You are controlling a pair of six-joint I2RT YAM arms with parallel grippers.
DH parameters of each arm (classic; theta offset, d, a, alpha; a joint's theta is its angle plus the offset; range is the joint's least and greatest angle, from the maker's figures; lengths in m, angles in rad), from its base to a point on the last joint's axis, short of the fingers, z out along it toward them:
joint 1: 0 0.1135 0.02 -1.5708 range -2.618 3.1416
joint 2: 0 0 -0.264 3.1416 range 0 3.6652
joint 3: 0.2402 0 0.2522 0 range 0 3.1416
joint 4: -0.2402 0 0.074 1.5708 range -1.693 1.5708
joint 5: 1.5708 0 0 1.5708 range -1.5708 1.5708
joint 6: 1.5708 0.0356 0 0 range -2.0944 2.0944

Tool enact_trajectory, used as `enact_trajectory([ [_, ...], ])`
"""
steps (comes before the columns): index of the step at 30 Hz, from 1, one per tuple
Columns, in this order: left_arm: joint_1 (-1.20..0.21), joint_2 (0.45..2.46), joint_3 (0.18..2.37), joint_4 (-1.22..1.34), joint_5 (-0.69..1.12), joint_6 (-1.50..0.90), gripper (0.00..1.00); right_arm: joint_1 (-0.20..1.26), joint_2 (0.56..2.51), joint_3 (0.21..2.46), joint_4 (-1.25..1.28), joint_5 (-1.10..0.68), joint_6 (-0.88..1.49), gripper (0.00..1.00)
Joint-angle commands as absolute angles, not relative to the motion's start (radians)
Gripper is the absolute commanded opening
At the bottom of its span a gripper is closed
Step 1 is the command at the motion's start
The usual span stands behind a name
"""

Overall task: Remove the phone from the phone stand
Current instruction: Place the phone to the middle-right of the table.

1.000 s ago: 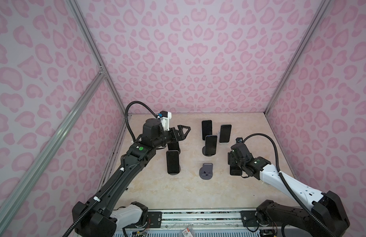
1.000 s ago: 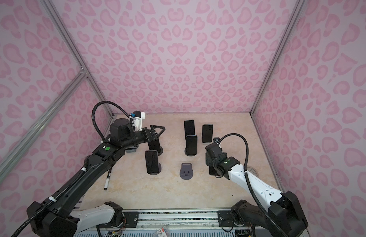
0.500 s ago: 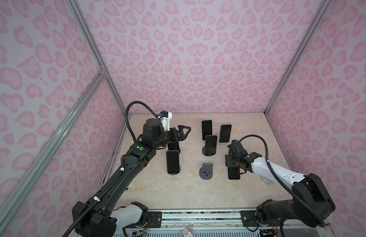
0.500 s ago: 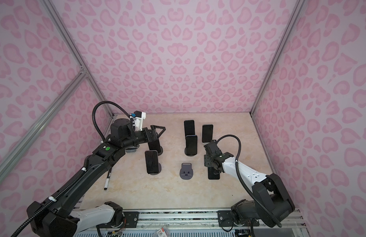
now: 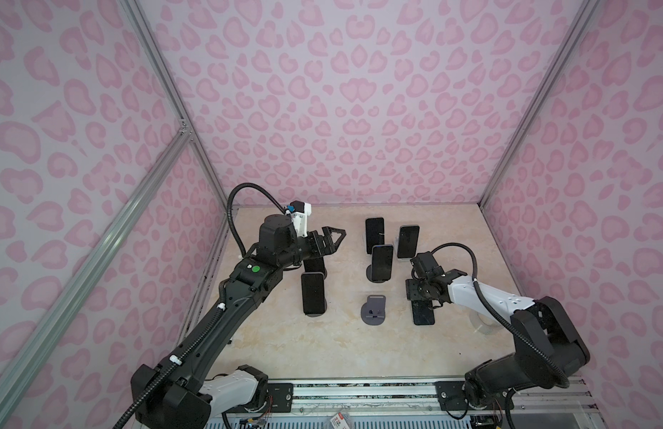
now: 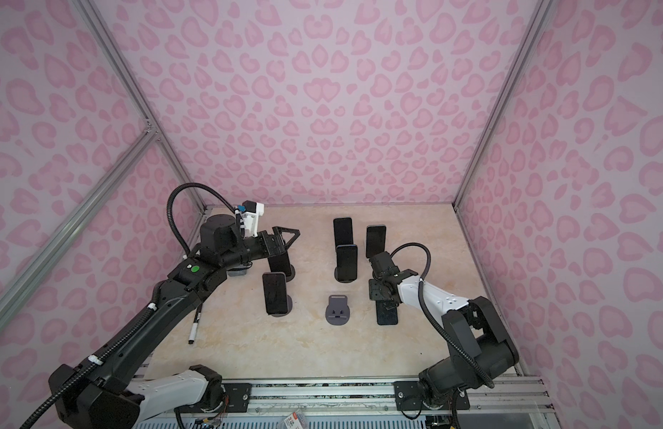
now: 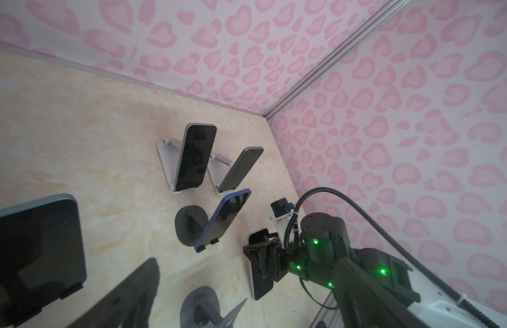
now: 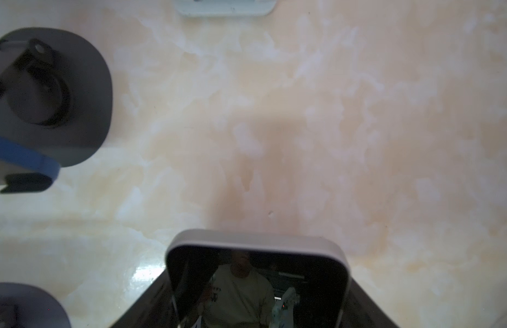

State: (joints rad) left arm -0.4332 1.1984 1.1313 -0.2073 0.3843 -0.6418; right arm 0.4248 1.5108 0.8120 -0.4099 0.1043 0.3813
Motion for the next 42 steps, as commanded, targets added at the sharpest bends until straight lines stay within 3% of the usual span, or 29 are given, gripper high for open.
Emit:
enact_trajectory([
  [1, -0.433, 1.205, 1.127, -0.168, 0.394, -0.643, 0.99, 0.423, 1.534, 0.816, -0.418, 0.102, 0.376, 0.69],
  [42, -0.457, 1.255, 1.133, -0.167, 0.425, -0.629, 0.99, 0.362, 1.668, 0.808, -0.382, 0.044, 0.396, 0.79],
])
